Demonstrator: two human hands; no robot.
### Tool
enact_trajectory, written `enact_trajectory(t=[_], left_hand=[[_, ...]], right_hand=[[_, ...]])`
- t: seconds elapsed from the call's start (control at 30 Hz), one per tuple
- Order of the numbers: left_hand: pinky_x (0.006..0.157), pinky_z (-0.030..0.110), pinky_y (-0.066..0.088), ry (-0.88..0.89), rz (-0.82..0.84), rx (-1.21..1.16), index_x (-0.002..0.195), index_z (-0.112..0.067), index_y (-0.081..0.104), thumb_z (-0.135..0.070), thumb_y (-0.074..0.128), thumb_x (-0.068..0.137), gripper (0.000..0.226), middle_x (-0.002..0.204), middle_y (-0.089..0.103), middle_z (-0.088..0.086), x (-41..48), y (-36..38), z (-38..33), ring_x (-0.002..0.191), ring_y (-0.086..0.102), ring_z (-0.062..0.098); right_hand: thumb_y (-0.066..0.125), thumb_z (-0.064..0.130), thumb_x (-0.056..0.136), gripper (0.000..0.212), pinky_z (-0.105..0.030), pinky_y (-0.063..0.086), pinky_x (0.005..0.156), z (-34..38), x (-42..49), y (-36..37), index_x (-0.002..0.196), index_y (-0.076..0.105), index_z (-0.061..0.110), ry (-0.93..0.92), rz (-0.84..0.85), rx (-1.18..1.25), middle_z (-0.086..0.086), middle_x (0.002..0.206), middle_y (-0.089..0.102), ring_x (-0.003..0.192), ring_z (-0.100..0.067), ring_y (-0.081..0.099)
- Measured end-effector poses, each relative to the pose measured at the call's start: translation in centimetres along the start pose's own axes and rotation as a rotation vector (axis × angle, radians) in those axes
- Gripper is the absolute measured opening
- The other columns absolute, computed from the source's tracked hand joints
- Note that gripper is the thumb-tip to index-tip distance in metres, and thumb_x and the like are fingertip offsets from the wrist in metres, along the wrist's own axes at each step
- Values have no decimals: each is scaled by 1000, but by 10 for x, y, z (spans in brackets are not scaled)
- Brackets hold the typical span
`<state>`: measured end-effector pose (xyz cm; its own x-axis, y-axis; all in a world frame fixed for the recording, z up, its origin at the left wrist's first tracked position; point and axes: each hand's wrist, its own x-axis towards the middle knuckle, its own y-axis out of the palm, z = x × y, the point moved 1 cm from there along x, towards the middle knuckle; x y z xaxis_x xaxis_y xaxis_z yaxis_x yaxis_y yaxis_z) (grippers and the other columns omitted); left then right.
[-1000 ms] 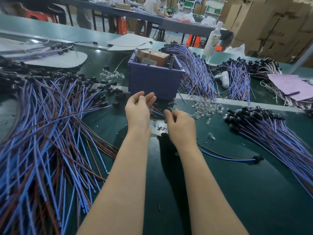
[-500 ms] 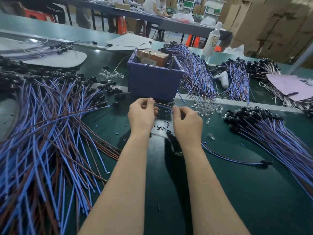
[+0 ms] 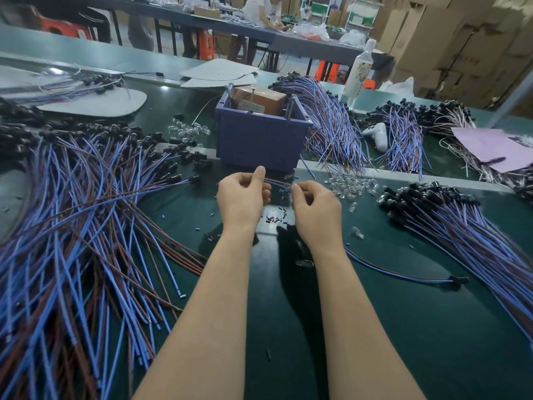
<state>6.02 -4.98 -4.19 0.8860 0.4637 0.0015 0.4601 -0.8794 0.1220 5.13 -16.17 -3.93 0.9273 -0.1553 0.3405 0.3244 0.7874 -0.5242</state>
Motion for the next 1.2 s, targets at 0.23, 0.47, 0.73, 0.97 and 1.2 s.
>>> enact_trajectory(t=[0.23, 0.47, 0.73, 0.97, 1.2], left_hand=[[71, 29, 50, 142, -35, 317, 63, -16, 54, -34, 55, 95, 36, 58, 58, -6, -1, -2, 1, 60, 58, 16], [69, 24, 37, 144, -69, 363, 77, -10, 58, -36, 50, 97, 34, 66, 58, -5, -1, 0, 1, 69, 54, 15], [66, 22, 34, 118, -216, 345, 85, -6, 58, -35, 45, 99, 35, 77, 60, 2, 5, -10, -5, 72, 54, 19], [94, 32, 45, 67, -266, 218, 102, -12, 61, -15, 49, 95, 13, 109, 64, 9, 8, -16, -5, 98, 58, 23], [94, 32, 48, 222, 256, 286, 106, -10, 69, -23, 59, 93, 21, 105, 69, 6, -5, 1, -14, 99, 63, 17]], right_hand=[[52, 22, 96, 21, -23, 27, 58, -5, 5, -4, 90, 69, 11, -1, 70, -57, 13, 62, 51, 66, -12, 46], [51, 23, 97, 23, -9, 32, 53, -6, 8, -7, 91, 70, 11, -5, 99, -63, 14, 60, 49, 58, -2, 42], [49, 21, 97, 23, -15, 31, 51, -10, 13, -14, 91, 68, 11, 51, 83, -67, 10, 65, 52, 61, -5, 44], [48, 20, 97, 21, -21, 28, 54, -7, 11, -12, 88, 66, 13, 78, -21, 23, 13, 65, 51, 63, -5, 45], [49, 11, 96, 19, -24, 44, 67, 2, 8, -8, 98, 68, 11, 36, -19, 280, 6, 73, 60, 68, -6, 54]])
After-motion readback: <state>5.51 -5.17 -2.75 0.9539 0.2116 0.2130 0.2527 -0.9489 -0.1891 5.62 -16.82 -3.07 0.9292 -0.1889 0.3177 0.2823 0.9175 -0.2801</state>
